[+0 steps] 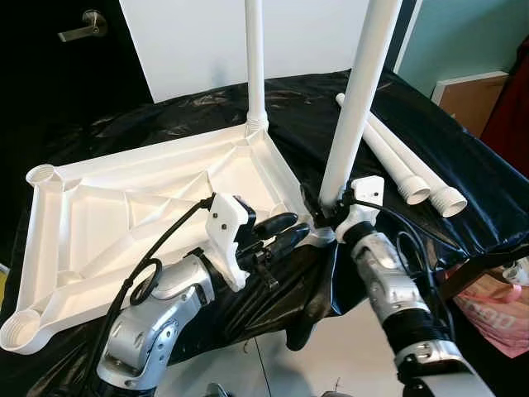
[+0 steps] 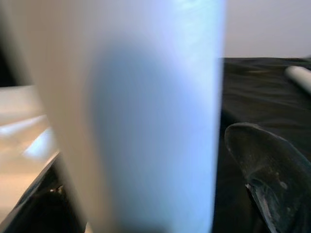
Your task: Building children table
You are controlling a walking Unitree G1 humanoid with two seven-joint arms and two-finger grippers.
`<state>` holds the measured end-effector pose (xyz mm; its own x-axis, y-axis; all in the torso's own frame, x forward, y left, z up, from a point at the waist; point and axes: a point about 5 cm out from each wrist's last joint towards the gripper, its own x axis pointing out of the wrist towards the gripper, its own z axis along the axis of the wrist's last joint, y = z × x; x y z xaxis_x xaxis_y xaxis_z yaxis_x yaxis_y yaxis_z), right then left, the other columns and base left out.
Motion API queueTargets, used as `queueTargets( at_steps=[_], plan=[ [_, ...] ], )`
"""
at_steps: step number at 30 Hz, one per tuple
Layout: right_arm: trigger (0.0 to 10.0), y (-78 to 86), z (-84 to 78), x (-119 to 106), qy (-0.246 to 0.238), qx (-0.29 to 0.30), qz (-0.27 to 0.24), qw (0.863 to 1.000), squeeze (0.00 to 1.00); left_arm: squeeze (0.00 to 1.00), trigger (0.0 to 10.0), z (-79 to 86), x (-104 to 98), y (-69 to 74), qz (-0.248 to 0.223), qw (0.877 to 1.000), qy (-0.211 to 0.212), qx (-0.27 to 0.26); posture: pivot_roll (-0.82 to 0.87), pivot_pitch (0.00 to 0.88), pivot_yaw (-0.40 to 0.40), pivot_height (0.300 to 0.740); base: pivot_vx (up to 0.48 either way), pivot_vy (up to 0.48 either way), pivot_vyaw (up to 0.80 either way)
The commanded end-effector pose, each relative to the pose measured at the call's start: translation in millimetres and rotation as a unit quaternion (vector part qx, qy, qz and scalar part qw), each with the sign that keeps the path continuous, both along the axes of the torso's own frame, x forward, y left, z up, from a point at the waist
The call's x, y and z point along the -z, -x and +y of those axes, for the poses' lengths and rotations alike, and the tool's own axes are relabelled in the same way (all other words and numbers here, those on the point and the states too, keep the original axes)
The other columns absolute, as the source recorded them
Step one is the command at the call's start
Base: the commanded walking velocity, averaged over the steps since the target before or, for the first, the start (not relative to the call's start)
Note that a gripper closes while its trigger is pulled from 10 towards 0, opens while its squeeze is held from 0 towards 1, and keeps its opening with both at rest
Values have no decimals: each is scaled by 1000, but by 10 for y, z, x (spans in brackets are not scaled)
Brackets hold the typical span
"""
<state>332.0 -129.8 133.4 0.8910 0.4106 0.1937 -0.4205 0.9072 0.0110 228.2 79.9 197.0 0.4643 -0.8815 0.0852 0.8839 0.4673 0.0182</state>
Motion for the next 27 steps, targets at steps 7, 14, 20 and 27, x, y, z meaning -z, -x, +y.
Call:
queueTargets(
  at_steps=[7,14,20,27],
  plan=[
    [10000,-56,-134,58,93,-133,30,986,0,0,10000,-47,121,59,11,999,-47,23,-38,43,13,740,0,0,0],
    [10000,-90,-151,46,123,-157,34,979,0,0,10000,-51,135,60,14,999,-47,23,-37,42,14,740,0,0,0],
    [10000,-111,-159,41,134,-175,37,975,0,1000,10000,-42,168,66,38,998,-44,32,-35,38,12,740,0,0,0],
    [10000,-123,-194,62,143,-184,42,972,0,1000,10000,-42,185,68,33,997,-59,30,-36,34,13,740,0,0,0]
  ],
)
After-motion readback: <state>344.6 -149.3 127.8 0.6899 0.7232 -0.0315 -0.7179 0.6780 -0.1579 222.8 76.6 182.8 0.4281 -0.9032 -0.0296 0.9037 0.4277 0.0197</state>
